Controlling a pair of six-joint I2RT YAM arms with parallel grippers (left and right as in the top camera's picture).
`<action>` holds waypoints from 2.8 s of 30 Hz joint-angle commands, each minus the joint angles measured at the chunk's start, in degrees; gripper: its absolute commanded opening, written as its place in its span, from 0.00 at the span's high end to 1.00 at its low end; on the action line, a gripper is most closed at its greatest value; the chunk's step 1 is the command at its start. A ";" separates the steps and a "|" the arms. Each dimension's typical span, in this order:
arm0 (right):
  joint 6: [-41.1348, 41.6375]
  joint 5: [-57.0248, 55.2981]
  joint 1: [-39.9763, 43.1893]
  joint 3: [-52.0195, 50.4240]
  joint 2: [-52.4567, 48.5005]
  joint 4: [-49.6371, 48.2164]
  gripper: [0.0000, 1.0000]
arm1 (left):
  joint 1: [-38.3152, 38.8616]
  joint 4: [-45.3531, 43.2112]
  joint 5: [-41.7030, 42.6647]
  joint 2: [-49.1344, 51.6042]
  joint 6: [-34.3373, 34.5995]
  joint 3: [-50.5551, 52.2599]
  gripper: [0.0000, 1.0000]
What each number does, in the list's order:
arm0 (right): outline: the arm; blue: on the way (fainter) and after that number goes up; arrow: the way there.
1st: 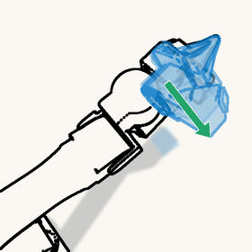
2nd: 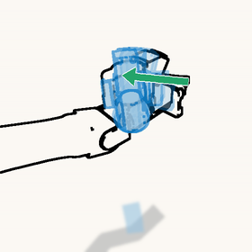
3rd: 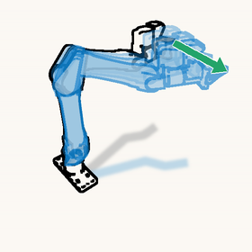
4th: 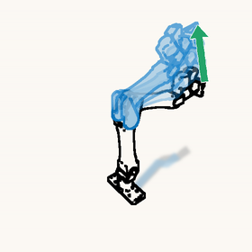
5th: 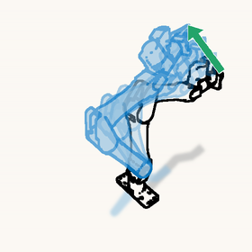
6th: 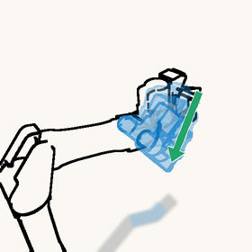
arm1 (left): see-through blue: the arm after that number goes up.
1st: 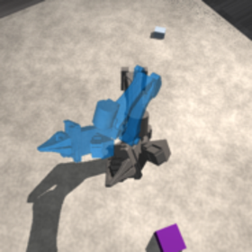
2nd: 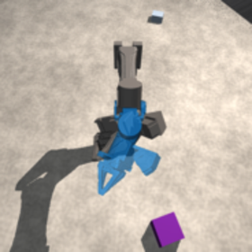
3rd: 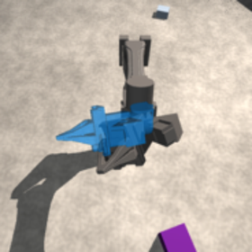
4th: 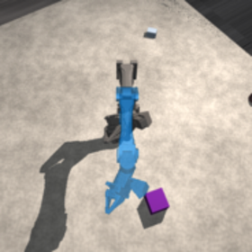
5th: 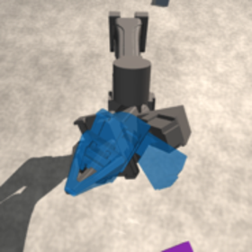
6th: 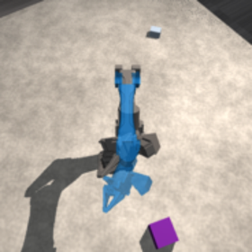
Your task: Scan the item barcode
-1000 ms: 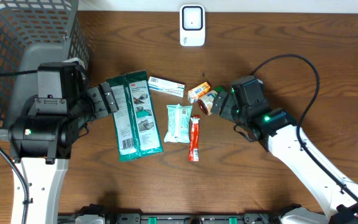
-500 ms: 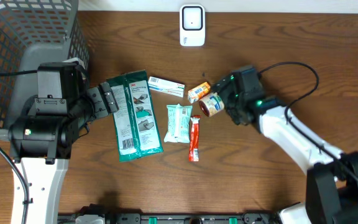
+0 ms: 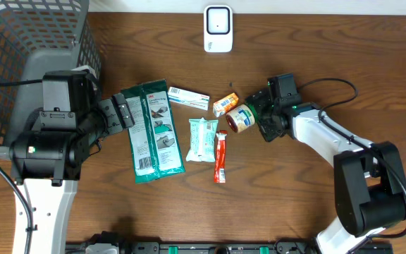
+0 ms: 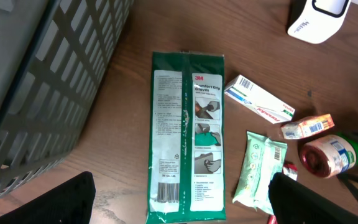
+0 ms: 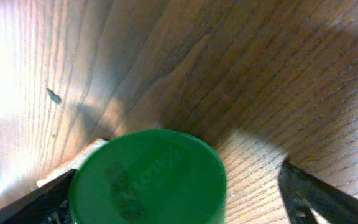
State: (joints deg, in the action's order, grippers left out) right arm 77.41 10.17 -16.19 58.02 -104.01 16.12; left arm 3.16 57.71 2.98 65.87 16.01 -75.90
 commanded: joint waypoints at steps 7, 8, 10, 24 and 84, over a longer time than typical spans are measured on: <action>-2.89 -2.38 -1.86 0.59 -1.22 -0.68 0.40 | -0.09 0.11 -0.68 0.04 -1.16 -0.44 0.10; -3.28 -2.34 -1.84 0.59 -1.20 -0.61 0.41 | -0.07 0.11 -0.68 0.04 -1.16 -0.44 0.10; -5.35 -2.19 -1.79 0.59 -0.72 -0.44 0.41 | -0.07 0.11 -0.68 0.04 -1.16 -0.46 0.10; -39.10 -14.95 -0.85 0.61 16.06 6.10 0.43 | -0.07 0.11 -0.68 0.04 -1.16 -0.46 0.10; -2.08 -13.38 -6.62 -5.25 15.63 17.51 0.18 | -0.07 0.11 -0.68 0.04 -1.16 -0.44 0.10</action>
State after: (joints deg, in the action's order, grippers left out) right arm 72.10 -1.10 -23.14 52.99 -88.64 34.87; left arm 3.16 57.71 2.98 65.89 15.99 -75.88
